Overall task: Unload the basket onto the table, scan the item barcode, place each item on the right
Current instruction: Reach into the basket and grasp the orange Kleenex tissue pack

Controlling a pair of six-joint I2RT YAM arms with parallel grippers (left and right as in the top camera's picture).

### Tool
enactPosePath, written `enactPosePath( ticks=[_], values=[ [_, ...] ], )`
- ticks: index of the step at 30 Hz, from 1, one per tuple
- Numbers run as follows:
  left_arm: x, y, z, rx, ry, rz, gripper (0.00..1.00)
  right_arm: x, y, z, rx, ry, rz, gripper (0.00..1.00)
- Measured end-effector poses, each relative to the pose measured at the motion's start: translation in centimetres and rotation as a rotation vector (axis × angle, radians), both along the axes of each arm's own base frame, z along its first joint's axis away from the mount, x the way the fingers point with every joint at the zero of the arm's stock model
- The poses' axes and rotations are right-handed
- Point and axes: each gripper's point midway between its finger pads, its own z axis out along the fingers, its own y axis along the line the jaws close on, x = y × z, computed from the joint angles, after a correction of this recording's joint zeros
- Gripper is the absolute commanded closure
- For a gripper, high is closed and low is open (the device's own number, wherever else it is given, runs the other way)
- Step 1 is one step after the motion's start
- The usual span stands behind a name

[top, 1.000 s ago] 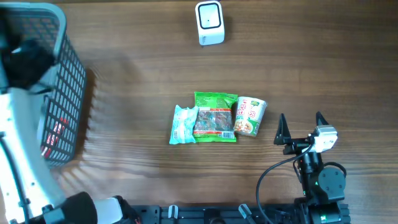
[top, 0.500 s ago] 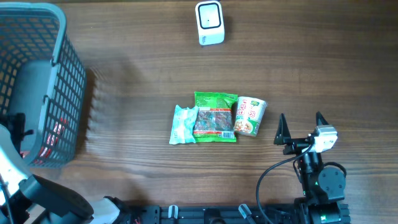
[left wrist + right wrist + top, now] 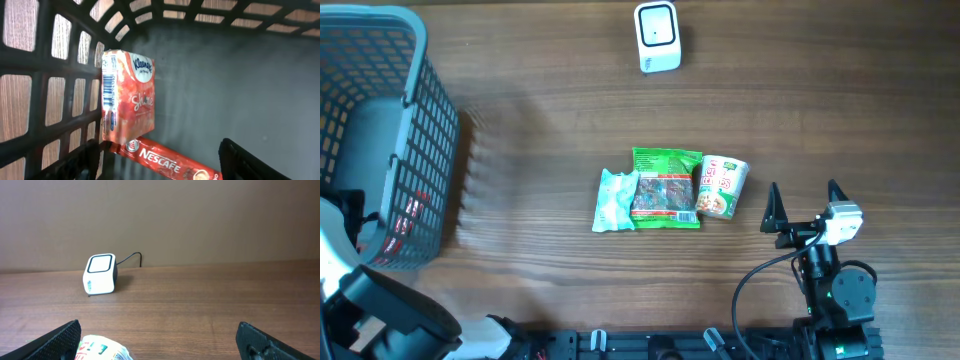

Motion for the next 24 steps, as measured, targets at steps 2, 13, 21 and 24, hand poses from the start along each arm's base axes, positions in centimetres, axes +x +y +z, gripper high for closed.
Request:
enactPosePath(
  ticks=[2, 13, 21, 24],
  values=[
    [0.1, -0.2, 0.4, -0.007, 0.011, -0.017, 0.23, 0.0, 0.0, 0.0, 0.000, 0.000, 0.000, 0.00],
    [1.8, 1.1, 3.9, 0.018, 0.065, -0.090, 0.16, 0.0, 0.0, 0.0, 0.000, 0.000, 0.000, 0.00],
    [1.2, 0.5, -3.6, -0.162, 0.239, -0.113, 0.22, 0.0, 0.0, 0.0, 0.000, 0.000, 0.000, 0.00],
    [1.0, 0.6, -3.6, -0.161, 0.241, -0.110, 0.34, 0.0, 0.0, 0.0, 0.000, 0.000, 0.000, 0.00]
  ],
)
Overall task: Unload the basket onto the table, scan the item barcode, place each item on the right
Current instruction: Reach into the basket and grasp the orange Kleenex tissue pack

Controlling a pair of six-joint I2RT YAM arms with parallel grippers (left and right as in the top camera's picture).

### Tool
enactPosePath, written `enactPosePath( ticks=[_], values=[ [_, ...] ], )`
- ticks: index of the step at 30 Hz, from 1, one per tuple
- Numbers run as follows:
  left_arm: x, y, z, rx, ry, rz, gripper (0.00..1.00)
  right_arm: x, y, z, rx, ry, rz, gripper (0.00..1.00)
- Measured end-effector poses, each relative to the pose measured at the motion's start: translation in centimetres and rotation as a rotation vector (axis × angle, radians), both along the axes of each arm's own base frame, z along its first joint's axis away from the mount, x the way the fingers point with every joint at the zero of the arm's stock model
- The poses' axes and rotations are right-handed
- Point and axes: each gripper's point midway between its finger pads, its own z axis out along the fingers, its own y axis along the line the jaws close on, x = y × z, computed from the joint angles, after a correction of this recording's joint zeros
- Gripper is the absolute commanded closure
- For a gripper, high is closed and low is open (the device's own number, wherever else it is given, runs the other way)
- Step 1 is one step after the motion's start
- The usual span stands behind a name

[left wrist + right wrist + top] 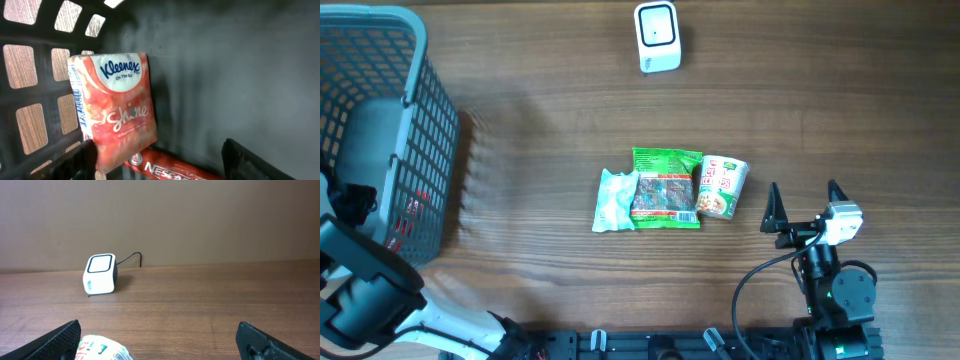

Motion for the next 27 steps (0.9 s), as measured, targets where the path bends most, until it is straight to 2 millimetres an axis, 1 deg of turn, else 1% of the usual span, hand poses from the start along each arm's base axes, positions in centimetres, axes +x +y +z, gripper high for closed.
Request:
enactPosePath(
  ticks=[1, 5, 7, 9, 10, 12, 14, 17, 18, 19, 20, 22, 25, 27],
  values=[
    [0.0, 0.0, 0.0, 0.000, 0.002, -0.002, 0.36, 0.0, 0.0, 0.0, 0.000, 0.000, 0.000, 0.00],
    [-0.4, 0.0, 0.0, -0.006, 0.007, 0.003, 0.30, 0.0, 0.0, 0.0, 0.000, 0.000, 0.000, 0.00],
    [-0.7, -0.1, -0.3, -0.008, 0.020, 0.003, 0.31, 0.0, 0.0, 0.0, 0.000, 0.000, 0.000, 0.00],
    [-0.9, -0.1, -0.4, -0.007, 0.030, 0.005, 0.40, 0.0, 0.0, 0.0, 0.000, 0.000, 0.000, 0.00],
    [-1.0, -0.1, -0.4, -0.005, 0.032, 0.007, 0.47, 0.0, 0.0, 0.0, 0.000, 0.000, 0.000, 0.00],
    [-0.9, 0.1, -0.4, 0.002, 0.028, 0.008, 0.56, 0.0, 0.0, 0.0, 0.000, 0.000, 0.000, 0.01],
    [-0.4, 0.3, -0.5, 0.008, 0.001, 0.006, 0.56, 0.0, 0.0, 0.0, 0.000, 0.000, 0.000, 0.00],
    [0.3, 0.6, -0.5, 0.014, -0.031, 0.003, 0.54, 0.0, 0.0, 0.0, 0.000, 0.000, 0.000, 0.00],
    [0.4, 0.6, -0.5, 0.014, -0.034, 0.003, 0.51, 0.0, 0.0, 0.0, 0.000, 0.000, 0.000, 0.00],
    [0.6, 0.6, -0.6, 0.015, -0.046, 0.002, 0.50, 0.0, 0.0, 0.0, 0.000, 0.000, 0.000, 0.00],
    [0.9, 0.7, -0.6, 0.016, -0.059, 0.001, 0.45, 0.0, 0.0, 0.0, 0.000, 0.000, 0.000, 0.00],
    [1.7, 0.6, -0.6, 0.017, -0.082, -0.009, 0.39, 0.0, 0.0, 0.0, 0.000, 0.000, 0.000, 0.00],
    [2.6, 0.1, -0.4, 0.018, -0.087, -0.037, 0.33, 0.0, 0.0, 0.0, 0.000, 0.000, 0.000, 0.00],
    [3.4, -0.3, 0.2, 0.015, -0.091, -0.057, 0.31, 0.0, 0.0, 0.0, 0.000, 0.000, 0.000, 0.00]
  ],
)
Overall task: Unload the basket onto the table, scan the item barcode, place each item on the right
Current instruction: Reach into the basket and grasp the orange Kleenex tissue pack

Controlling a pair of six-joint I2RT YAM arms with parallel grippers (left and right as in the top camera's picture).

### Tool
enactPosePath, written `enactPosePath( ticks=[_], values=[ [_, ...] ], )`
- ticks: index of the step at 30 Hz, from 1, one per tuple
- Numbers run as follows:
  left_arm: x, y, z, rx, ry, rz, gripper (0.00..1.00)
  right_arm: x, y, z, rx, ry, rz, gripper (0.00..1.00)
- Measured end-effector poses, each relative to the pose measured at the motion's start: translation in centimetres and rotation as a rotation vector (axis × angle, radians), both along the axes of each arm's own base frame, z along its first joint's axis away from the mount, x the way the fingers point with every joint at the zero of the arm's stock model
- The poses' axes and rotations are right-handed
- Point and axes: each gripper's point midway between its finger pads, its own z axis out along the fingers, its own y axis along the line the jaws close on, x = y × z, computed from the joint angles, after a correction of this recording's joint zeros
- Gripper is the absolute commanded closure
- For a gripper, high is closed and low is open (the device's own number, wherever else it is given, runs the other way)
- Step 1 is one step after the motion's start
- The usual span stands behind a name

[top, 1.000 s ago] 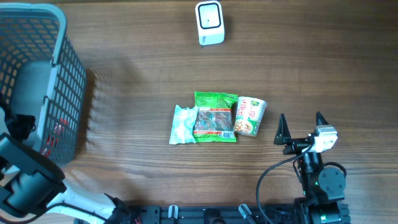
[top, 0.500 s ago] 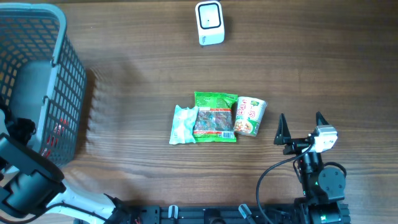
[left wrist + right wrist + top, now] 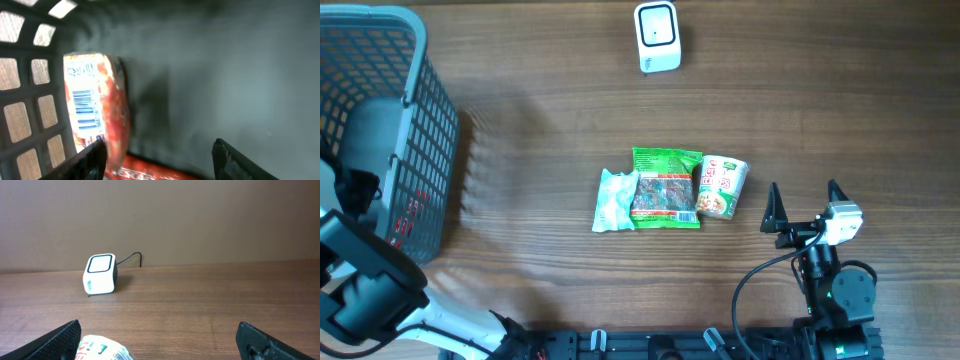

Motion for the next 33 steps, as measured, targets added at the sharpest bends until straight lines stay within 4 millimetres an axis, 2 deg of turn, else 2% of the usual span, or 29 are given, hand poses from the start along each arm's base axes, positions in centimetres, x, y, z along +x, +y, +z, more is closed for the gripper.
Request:
enactPosePath(
  ticks=[5, 8, 9, 12, 15, 21, 27, 28, 30, 31, 33],
  values=[
    [0.7, 0.4, 2.5, 0.013, -0.008, -0.005, 0.25, 0.0, 0.0, 0.0, 0.000, 0.000, 0.000, 0.00],
    [0.3, 0.8, 3.2, 0.034, 0.018, -0.001, 0.22, 0.0, 0.0, 0.0, 0.000, 0.000, 0.000, 0.00],
    [-0.5, 0.7, 3.3, 0.037, 0.056, 0.002, 0.22, 0.0, 0.0, 0.0, 0.000, 0.000, 0.000, 0.00],
    [-1.7, 0.9, 3.4, 0.038, 0.095, 0.019, 0.23, 0.0, 0.0, 0.0, 0.000, 0.000, 0.000, 0.00],
    [-3.1, 2.0, 3.3, 0.041, 0.096, 0.064, 0.24, 0.0, 0.0, 0.0, 0.000, 0.000, 0.000, 0.00],
    [-4.7, 2.3, 1.0, 0.009, 0.081, 0.112, 0.28, 0.0, 0.0, 0.0, 0.000, 0.000, 0.000, 0.00],
    [-4.6, 1.9, -1.0, -0.001, 0.063, 0.109, 0.43, 0.0, 0.0, 0.0, 0.000, 0.000, 0.000, 0.00],
    [-4.7, 1.8, -1.3, -0.004, 0.063, 0.110, 0.51, 0.0, 0.0, 0.0, 0.000, 0.000, 0.000, 0.00],
    [-4.7, 1.6, -2.1, -0.005, 0.059, 0.107, 0.74, 0.0, 0.0, 0.0, 0.000, 0.000, 0.000, 0.00],
    [-4.8, 1.4, -2.5, -0.011, 0.060, 0.112, 0.77, 0.0, 0.0, 0.0, 0.000, 0.000, 0.000, 0.00],
    [-4.9, 1.2, -2.9, -0.020, 0.059, 0.107, 0.95, 0.0, 0.0, 0.0, 0.000, 0.000, 0.000, 0.00]
  ],
)
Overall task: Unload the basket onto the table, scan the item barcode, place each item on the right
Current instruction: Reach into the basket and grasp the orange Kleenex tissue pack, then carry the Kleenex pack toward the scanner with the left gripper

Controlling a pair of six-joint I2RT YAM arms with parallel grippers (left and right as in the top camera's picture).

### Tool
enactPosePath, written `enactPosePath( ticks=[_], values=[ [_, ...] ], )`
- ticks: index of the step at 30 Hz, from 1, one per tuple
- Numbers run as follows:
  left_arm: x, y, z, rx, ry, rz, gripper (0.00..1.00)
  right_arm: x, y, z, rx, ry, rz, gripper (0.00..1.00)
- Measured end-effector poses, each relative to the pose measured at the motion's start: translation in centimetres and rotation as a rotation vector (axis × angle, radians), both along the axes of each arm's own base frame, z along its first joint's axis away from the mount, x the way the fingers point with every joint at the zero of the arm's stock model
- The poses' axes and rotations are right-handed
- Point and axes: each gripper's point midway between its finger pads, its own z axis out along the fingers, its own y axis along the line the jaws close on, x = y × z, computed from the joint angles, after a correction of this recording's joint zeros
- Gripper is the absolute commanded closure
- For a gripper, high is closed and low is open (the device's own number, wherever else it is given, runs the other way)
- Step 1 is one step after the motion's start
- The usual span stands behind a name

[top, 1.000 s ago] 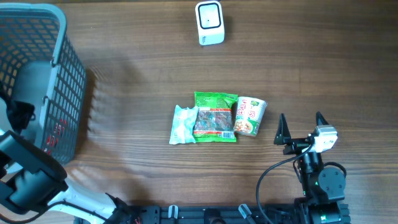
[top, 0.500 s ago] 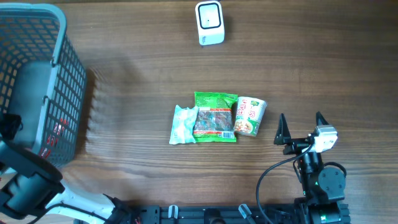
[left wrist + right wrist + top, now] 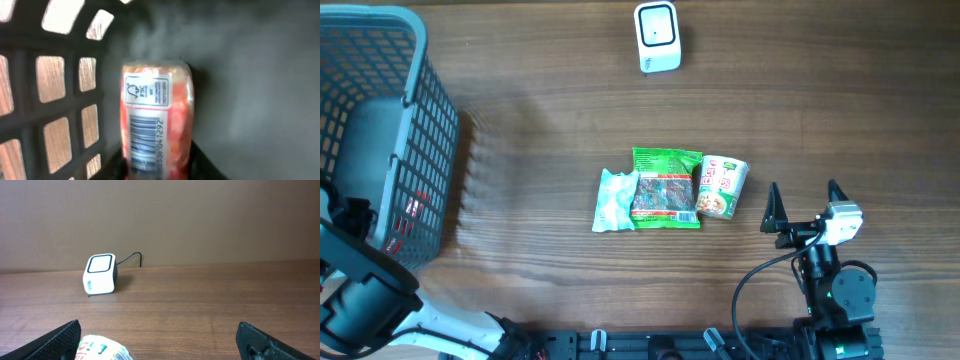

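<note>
A red-orange Kleenex tissue pack (image 3: pixel 156 100) stands on edge inside the dark basket, its barcode strip facing the left wrist camera. My left gripper (image 3: pixel 157 167) is shut on it, a dark finger tight against each side of its lower end. The white scanner (image 3: pixel 657 36) sits at the table's far edge, also seen as the scanner (image 3: pixel 101 274) in the right wrist view. My right gripper (image 3: pixel 803 208) rests open near the front right, holding nothing.
The grey mesh basket (image 3: pixel 420 110) fills the left side, with my left arm (image 3: pixel 360 290) reaching into it. At mid-table lie a pale green pack (image 3: pixel 616 199), a green snack packet (image 3: pixel 665 188) and a noodle cup (image 3: pixel 722 186), the cup just left of my right gripper.
The left fingers were wide apart with the tissue pack beside the left finger. Now the pack is centred between them and they are shut on it. The Nescafe sachet is out of view.
My left gripper was open in the basket, facing the tissue pack leaning on the mesh wall above a Nescafe sachet. It then stood closer, then with the pack edge-on at its left finger. Now it is shut on the pack. The right arm stayed still.
</note>
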Motion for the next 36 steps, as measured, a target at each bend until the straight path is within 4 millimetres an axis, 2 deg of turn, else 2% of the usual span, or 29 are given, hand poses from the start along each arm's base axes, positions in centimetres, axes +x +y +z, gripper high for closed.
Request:
enactPosePath(
  ticks=[4, 7, 11, 14, 15, 16, 18, 19, 20, 22, 23, 24, 26, 29, 32, 34, 35, 36],
  values=[
    [-0.1, -0.5, 0.7, -0.037, 0.009, -0.001, 0.96, 0.0, 0.0, 0.0, 0.000, 0.000, 0.000, 0.01],
    [0.8, 0.4, 4.0, -0.028, -0.006, -0.001, 0.96, 0.0, 0.0, 0.0, 0.000, 0.000, 0.000, 0.00],
    [4.4, 2.3, 13.1, 0.054, -0.158, -0.023, 0.96, 0.0, 0.0, 0.0, 0.000, 0.000, 0.000, 0.00],
    [7.1, 1.0, 18.5, 0.074, -0.281, -0.088, 0.96, 0.0, 0.0, 0.0, 0.000, 0.000, 0.000, 0.00],
    [8.5, 0.0, 20.2, 0.068, -0.342, -0.137, 0.96, 0.0, 0.0, 0.0, 0.000, 0.000, 0.000, 0.00],
    [10.3, -2.3, 23.7, 0.104, -0.416, -0.216, 0.96, 0.0, 0.0, 0.0, 0.000, 0.000, 0.000, 0.00],
    [11.5, -4.9, 25.7, 0.114, -0.450, -0.290, 0.96, 0.0, 0.0, 0.0, 0.000, 0.000, 0.000, 0.00],
    [12.5, -7.3, 26.8, 0.115, -0.473, -0.360, 0.96, 0.0, 0.0, 0.0, 0.000, 0.000, 0.000, 0.00],
    [13.9, -11.6, 28.4, 0.105, -0.509, -0.482, 0.96, 0.0, 0.0, 0.0, 0.000, 0.000, 0.000, 0.00],
    [14.5, -16.9, 29.7, 0.077, -0.525, -0.627, 0.96, 0.0, 0.0, 0.0, 0.000, 0.000, 0.000, 0.00],
    [14.5, -19.6, 30.1, 0.060, -0.523, -0.701, 0.96, 0.0, 0.0, 0.0, 0.000, 0.000, 0.000, 0.00],
    [14.4, -21.4, 30.3, 0.046, -0.519, -0.751, 0.96, 0.0, 0.0, 0.0, 0.000, 0.000, 0.000, 0.00],
    [14.2, -26.1, 29.9, 0.014, -0.475, -0.892, 0.96, 0.0, 0.0, 0.0, 0.000, 0.000, 0.000, 0.00],
    [14.3, -30.4, 27.6, -0.010, -0.386, -1.028, 0.96, 0.0, 0.0, 0.0, 0.000, 0.000, 0.000, 0.00],
    [14.2, -33.7, 23.2, -0.045, -0.254, -1.136, 0.96, 0.0, 0.0, 0.0, 0.000, 0.000, 0.000, 0.00],
    [14.7, -35.6, 18.5, -0.062, -0.181, -1.194, 0.96, 0.0, 0.0, 0.0, 0.000, 0.000, 0.000, 0.00],
    [14.8, -36.0, 17.2, -0.067, -0.164, -1.204, 0.96, 0.0, 0.0, 0.0, 0.000, 0.000, 0.000, 0.01],
    [15.8, -36.9, 14.5, -0.063, -0.179, -1.223, 0.96, 0.0, 0.0, 0.0, 0.000, 0.000, 0.000, 0.00]
  ],
)
